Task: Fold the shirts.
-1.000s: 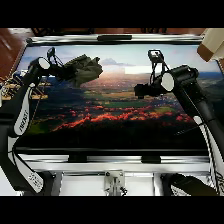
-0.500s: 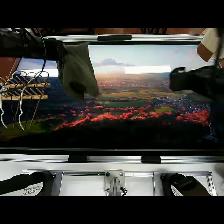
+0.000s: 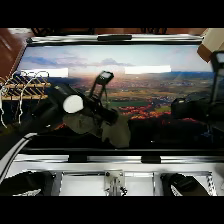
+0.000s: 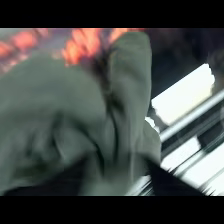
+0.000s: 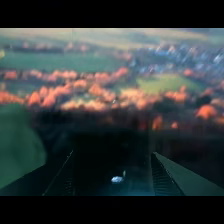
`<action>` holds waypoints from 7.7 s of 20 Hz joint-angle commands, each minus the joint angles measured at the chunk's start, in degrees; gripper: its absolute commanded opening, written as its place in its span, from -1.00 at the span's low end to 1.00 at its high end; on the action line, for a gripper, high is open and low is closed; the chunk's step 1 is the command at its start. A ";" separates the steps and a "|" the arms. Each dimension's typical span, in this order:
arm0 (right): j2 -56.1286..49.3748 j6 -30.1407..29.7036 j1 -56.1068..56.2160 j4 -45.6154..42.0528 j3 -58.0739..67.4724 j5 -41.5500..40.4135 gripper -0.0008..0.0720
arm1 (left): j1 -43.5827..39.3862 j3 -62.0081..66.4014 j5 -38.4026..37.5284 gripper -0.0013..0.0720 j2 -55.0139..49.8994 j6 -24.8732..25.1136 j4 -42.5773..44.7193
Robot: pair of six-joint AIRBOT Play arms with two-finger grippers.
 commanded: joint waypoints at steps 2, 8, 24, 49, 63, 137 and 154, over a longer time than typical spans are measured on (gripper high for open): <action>0.24 2.36 0.02 9.77 -11.26 -7.67 0.61 | 1.22 3.21 -13.07 0.95 -3.08 4.11 4.37; 0.24 3.28 0.04 11.50 -19.87 -10.16 0.61 | 21.77 -4.04 -25.07 0.56 6.12 7.78 8.70; -18.80 -10.05 0.04 35.98 -29.38 -26.12 0.61 | 42.10 -41.00 17.70 0.86 3.26 10.82 -20.41; -25.18 -16.81 -0.52 48.28 -34.23 -34.32 -0.81 | 42.29 -34.62 15.74 -0.87 8.70 14.86 -18.25; 12.09 -14.19 -8.70 23.34 3.76 -28.46 -0.81 | 43.89 4.59 7.02 -0.87 43.30 11.21 -3.98; -8.50 -0.15 -8.66 30.10 -40.50 -32.11 -0.81 | 61.48 -52.37 4.52 0.04 15.06 19.91 -18.58; 4.74 -12.15 -8.70 15.91 -9.62 -26.47 -0.81 | 62.20 -5.33 10.84 -0.88 42.99 24.85 -18.99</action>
